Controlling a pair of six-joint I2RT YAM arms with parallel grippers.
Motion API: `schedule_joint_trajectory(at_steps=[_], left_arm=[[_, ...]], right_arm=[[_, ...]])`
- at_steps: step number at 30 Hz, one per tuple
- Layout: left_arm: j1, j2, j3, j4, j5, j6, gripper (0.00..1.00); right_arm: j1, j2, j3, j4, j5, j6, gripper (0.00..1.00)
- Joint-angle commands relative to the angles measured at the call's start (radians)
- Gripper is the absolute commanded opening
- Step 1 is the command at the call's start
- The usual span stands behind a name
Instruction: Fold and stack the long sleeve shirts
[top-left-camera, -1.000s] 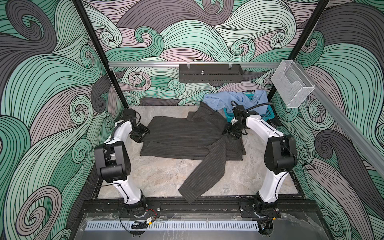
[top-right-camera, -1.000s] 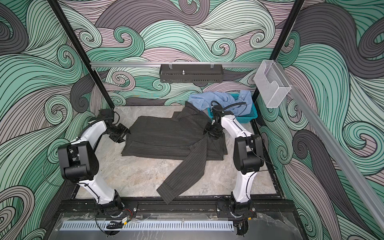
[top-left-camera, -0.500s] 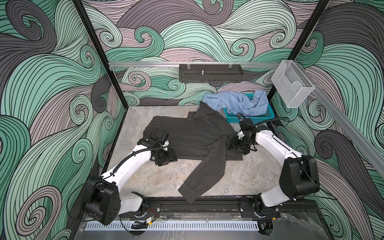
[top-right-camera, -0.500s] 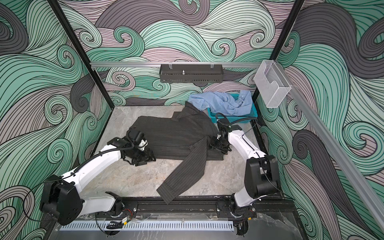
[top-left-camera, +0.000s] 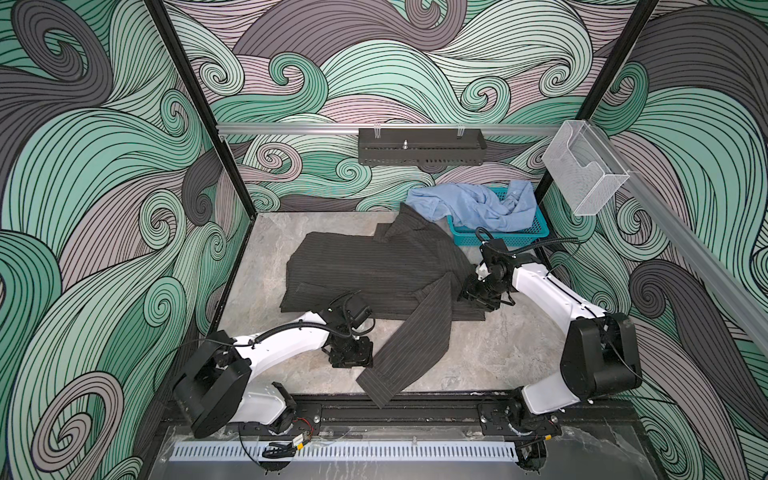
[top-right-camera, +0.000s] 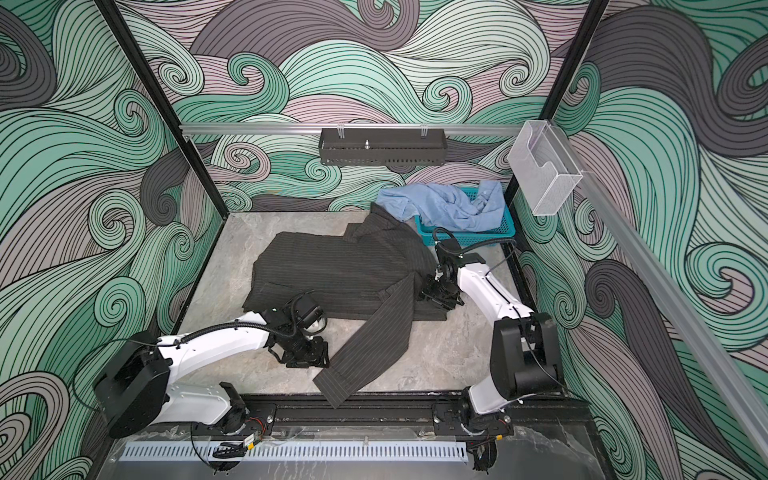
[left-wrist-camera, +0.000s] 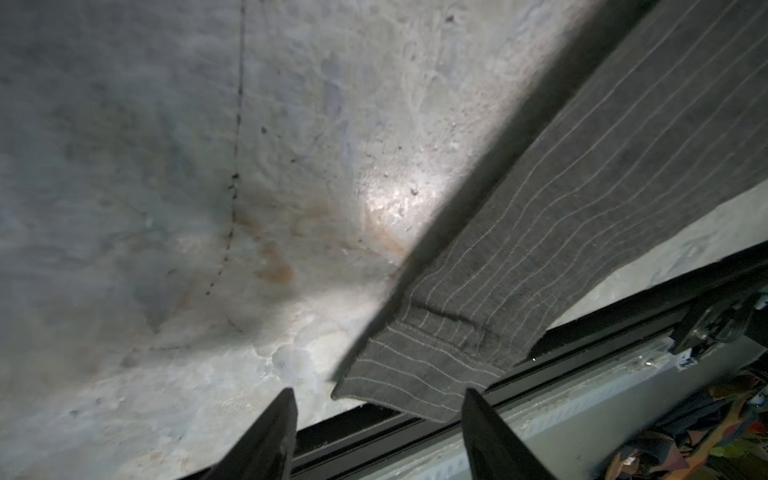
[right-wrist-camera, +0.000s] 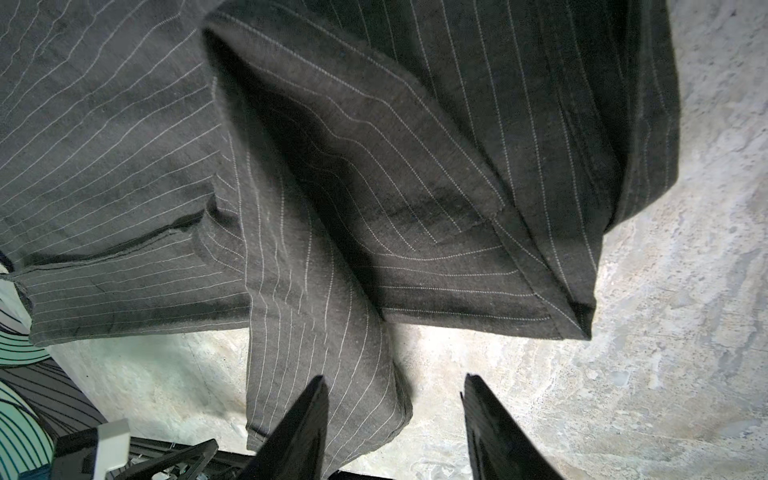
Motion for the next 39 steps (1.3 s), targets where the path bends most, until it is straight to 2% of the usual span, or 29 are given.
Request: schedule_joint_trajectory(at_steps=[1, 6, 10, 17, 21, 26, 31, 35, 39], left_arm=[[-0.032, 0.077, 0.018, 0.061, 0.010, -0.022, 0.65], [-0.069, 0.174, 0.056, 0.052, -0.017, -0.013, 0.61], [-0.086, 0.209, 0.071, 0.025, -0.028, 0.004, 0.52], [-0.120, 0.249, 0.111, -0.040, -0.081, 0.011, 0.27], [-0.121, 0.247, 0.150, -0.106, -0.167, 0.009, 0.01], [-0.106, 0.225, 0.288, -0.295, -0.387, 0.058, 0.00], [-0.019, 0.176, 0.454, -0.410, -0.557, 0.164, 0.00], [0.087, 0.135, 0.608, -0.445, -0.662, 0.287, 0.00], [0.154, 0.126, 0.764, -0.413, -0.732, 0.439, 0.00]], right_arm=[[-0.006, -0.023, -0.009, -0.001, -0.007, -0.008, 0.54], [-0.012, -0.019, -0.007, -0.001, -0.008, -0.010, 0.54], [-0.018, -0.011, 0.001, 0.001, -0.009, -0.016, 0.54], [-0.030, 0.003, 0.005, 0.009, -0.013, -0.016, 0.54], [-0.044, 0.020, 0.004, 0.021, -0.024, -0.008, 0.54], [-0.074, 0.066, -0.002, 0.061, -0.054, 0.013, 0.52], [-0.082, 0.132, -0.011, 0.099, -0.095, 0.038, 0.42], [-0.094, 0.163, -0.030, 0.122, -0.110, 0.052, 0.35], [-0.110, 0.183, -0.038, 0.134, -0.114, 0.052, 0.33]])
